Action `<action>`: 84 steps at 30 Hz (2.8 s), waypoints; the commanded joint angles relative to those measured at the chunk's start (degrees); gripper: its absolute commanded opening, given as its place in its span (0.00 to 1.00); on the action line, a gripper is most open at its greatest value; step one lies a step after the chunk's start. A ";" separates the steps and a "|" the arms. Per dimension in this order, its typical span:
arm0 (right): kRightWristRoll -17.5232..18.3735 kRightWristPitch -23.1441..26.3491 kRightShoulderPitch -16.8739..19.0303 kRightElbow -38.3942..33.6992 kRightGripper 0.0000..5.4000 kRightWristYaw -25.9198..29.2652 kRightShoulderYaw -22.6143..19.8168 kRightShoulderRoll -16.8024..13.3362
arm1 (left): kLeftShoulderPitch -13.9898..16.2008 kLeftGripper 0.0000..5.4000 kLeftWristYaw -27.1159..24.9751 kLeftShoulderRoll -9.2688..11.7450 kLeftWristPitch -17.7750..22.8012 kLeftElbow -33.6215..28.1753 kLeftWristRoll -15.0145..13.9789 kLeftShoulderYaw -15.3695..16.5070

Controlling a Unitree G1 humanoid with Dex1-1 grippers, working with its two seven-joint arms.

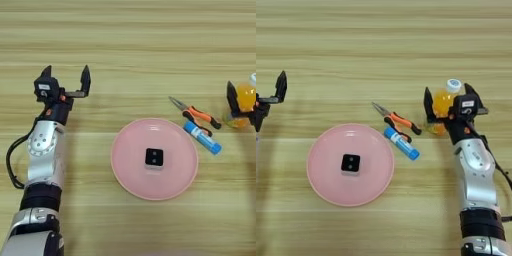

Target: Move the objects on the table

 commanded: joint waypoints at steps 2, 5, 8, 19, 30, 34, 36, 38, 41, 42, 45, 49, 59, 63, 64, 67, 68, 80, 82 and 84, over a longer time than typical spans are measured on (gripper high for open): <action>0.46 -1.27 -0.53 -3.51 0.99 -0.32 -0.33 -0.25 | -0.49 1.00 0.01 0.27 0.21 -0.55 0.26 -0.02; 0.50 -1.40 -0.90 -5.55 0.99 -0.40 -0.42 -0.54 | -0.51 1.00 0.08 0.20 0.27 -0.54 0.34 -0.11; 0.46 -1.53 -1.55 -7.40 0.99 -0.57 -0.70 -0.98 | -0.54 1.00 0.13 0.14 0.26 -0.46 0.37 -0.21; 0.85 -0.83 -1.96 -19.25 0.99 1.03 1.38 -1.82 | -0.71 1.00 0.06 0.07 0.00 -0.36 0.51 -0.50; 11.13 4.51 3.75 -27.85 0.99 15.33 7.35 -5.40 | -0.70 1.00 0.22 -0.10 -0.21 -0.48 0.60 -0.73; 15.61 7.17 8.64 -29.73 0.99 23.99 9.30 -9.20 | -0.73 1.00 0.05 0.08 -0.24 -0.29 0.48 -0.69; 16.32 8.10 10.11 -29.58 0.99 26.92 9.85 -10.57 | -0.76 1.00 0.00 0.11 -0.25 -0.23 0.46 -0.67; 16.75 9.53 11.39 -29.19 0.99 29.93 10.35 -12.43 | -0.75 1.00 -0.02 0.10 -0.27 -0.23 0.46 -0.67; 16.01 10.50 12.59 -26.85 0.99 33.49 10.63 -14.67 | -0.74 1.00 -0.04 0.11 -0.29 -0.21 0.46 -0.67; 15.95 10.64 12.73 -25.91 0.99 34.32 10.51 -15.06 | -0.73 1.00 -0.07 0.12 -0.27 -0.22 0.44 -0.66; 15.24 10.89 12.61 -22.25 0.99 36.26 10.36 -15.94 | -0.80 1.00 -0.18 0.19 -0.28 -0.09 0.37 -0.61; 13.86 10.44 12.23 -15.57 0.99 38.84 10.19 -17.37 | -0.95 1.00 -0.25 0.19 -0.38 0.09 0.39 -0.58; 12.40 10.87 12.55 -7.90 0.99 45.03 10.65 -19.90 | -1.12 1.00 -0.53 0.17 -0.41 0.40 0.30 -0.47; 10.08 10.16 12.77 -6.08 0.99 45.49 11.48 -19.98 | -1.11 1.00 -0.66 0.19 -0.42 0.41 0.23 -0.43; 9.74 10.02 12.75 -5.82 0.99 45.49 11.54 -19.92 | -1.12 1.00 -0.68 0.19 -0.43 0.42 0.21 -0.41; 7.88 9.14 12.43 -4.48 0.99 44.66 12.07 -19.73 | -1.10 1.00 -0.74 0.19 -0.47 0.35 0.17 -0.34; 6.76 8.86 12.26 -4.01 0.99 43.98 12.41 -19.64 | -1.09 1.00 -0.72 0.20 -0.46 0.30 0.16 -0.31; 0.72 8.56 11.11 -1.74 0.80 39.53 15.62 -17.43 | -0.80 1.00 -0.51 0.16 -0.30 -0.32 0.26 -0.28; 0.81 9.14 10.69 -1.64 0.77 39.19 15.77 -17.18 | -0.92 1.00 -0.52 0.23 -0.29 -0.31 0.23 -0.24; 1.26 10.48 10.31 -1.83 0.73 39.03 15.84 -16.96 | -1.00 1.00 -0.52 0.27 -0.24 -0.38 0.15 -0.17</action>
